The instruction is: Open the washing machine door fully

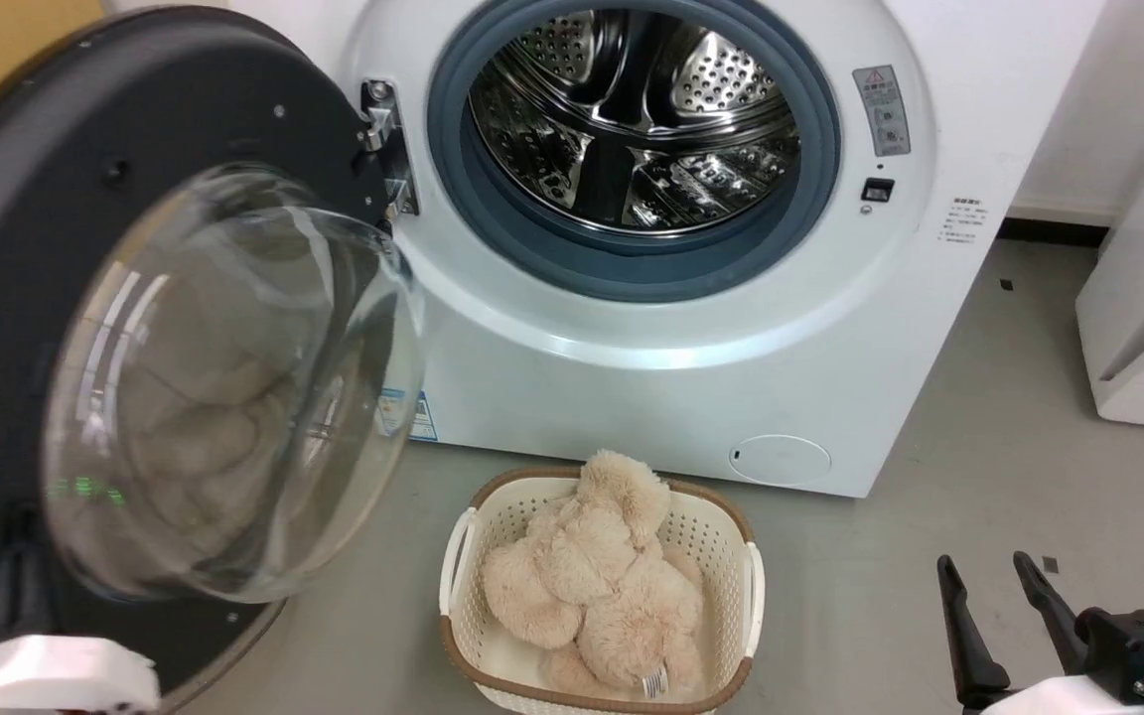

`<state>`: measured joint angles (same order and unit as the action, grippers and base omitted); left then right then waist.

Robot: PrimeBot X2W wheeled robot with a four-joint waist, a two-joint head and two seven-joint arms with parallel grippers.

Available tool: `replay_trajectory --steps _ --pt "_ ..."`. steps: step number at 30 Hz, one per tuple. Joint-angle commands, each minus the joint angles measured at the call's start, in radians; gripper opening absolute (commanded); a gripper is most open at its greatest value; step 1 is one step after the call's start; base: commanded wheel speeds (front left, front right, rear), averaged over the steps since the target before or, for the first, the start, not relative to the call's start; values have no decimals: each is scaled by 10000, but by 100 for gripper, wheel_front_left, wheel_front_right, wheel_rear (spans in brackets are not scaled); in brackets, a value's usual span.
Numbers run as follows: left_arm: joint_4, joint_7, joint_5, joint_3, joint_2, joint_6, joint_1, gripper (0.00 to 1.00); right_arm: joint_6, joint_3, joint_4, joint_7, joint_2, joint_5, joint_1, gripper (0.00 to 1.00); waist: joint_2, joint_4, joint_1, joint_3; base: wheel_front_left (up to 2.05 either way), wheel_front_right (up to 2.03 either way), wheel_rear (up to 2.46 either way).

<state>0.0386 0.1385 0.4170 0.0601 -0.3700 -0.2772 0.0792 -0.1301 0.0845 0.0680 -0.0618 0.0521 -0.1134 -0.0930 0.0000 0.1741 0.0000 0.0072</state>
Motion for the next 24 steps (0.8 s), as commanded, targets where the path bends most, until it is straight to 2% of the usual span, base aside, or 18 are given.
replay_trajectory --steps 1,8,15,20,24 --pt "-471 251 110 320 -209 50 -287 0 -6 8 -50 22 -18 96 88 100 0 -56 0 38 0 0 0" --pt "-2014 750 547 1010 -563 315 -908 0 -6 74 -119 70 -18 168 111 100 0 -146 0 59 0 0 0" --pt "-2999 963 665 1110 -687 603 -1264 0 -6 100 -138 81 -18 160 111 100 0 -159 0 43 0 0 0" --pt "-3026 1092 485 981 -494 570 -1073 0 -6 97 -121 65 -18 156 72 100 0 -167 0 -29 0 0 0" --pt "-2521 1069 518 800 -150 553 -476 0 -6 59 -129 79 -18 169 18 100 0 -196 0 -150 0 0 0"
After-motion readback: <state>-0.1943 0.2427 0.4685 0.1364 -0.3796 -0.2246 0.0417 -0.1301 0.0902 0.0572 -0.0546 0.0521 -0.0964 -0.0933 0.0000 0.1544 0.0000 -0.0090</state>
